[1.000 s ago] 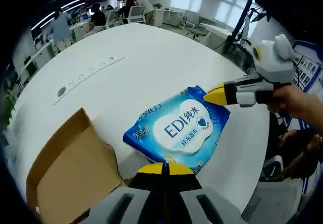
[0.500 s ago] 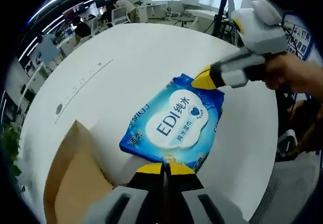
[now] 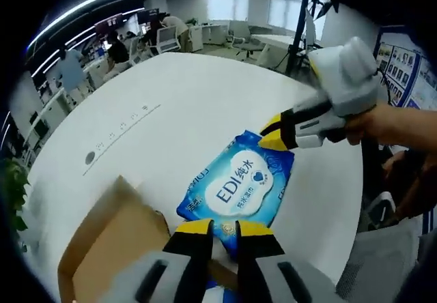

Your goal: Operate the shoe box by opening the lid, removing the specified soft item, and placing it in the target area until the item is outside and the box remains undamaged.

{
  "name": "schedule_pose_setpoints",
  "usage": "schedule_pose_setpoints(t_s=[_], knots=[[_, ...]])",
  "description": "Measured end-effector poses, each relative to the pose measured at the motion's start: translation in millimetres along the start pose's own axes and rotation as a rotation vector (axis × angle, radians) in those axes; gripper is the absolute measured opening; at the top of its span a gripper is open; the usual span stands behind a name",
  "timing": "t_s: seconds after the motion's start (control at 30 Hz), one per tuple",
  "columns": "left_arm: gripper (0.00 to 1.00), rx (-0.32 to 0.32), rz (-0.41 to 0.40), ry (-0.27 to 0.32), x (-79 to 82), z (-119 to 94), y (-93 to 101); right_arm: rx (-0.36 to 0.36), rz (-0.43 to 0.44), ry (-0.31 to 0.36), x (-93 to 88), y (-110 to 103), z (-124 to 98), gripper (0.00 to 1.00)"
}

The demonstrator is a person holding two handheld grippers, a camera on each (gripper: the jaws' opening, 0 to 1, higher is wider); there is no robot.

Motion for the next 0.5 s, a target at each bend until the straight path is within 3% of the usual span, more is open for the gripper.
schedule_pose_setpoints(t_s=[0.5], knots=[[0.24,0.018,-0.069,0.074,-24.3,-45,-36.2,0.082,-0.149,-0.03,19.3,-18,-28,0.24]])
Point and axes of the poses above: the point that each gripper's makers call its tool centre point, and the gripper's own axes: z roughly forward along the fingers, y roughly to its right, x roughly out of its top, the point moved 7 cm from there along -z, roughly backward along the fingers, and after that the axes turned 4 degrees about -z, right-handed, at the moved point
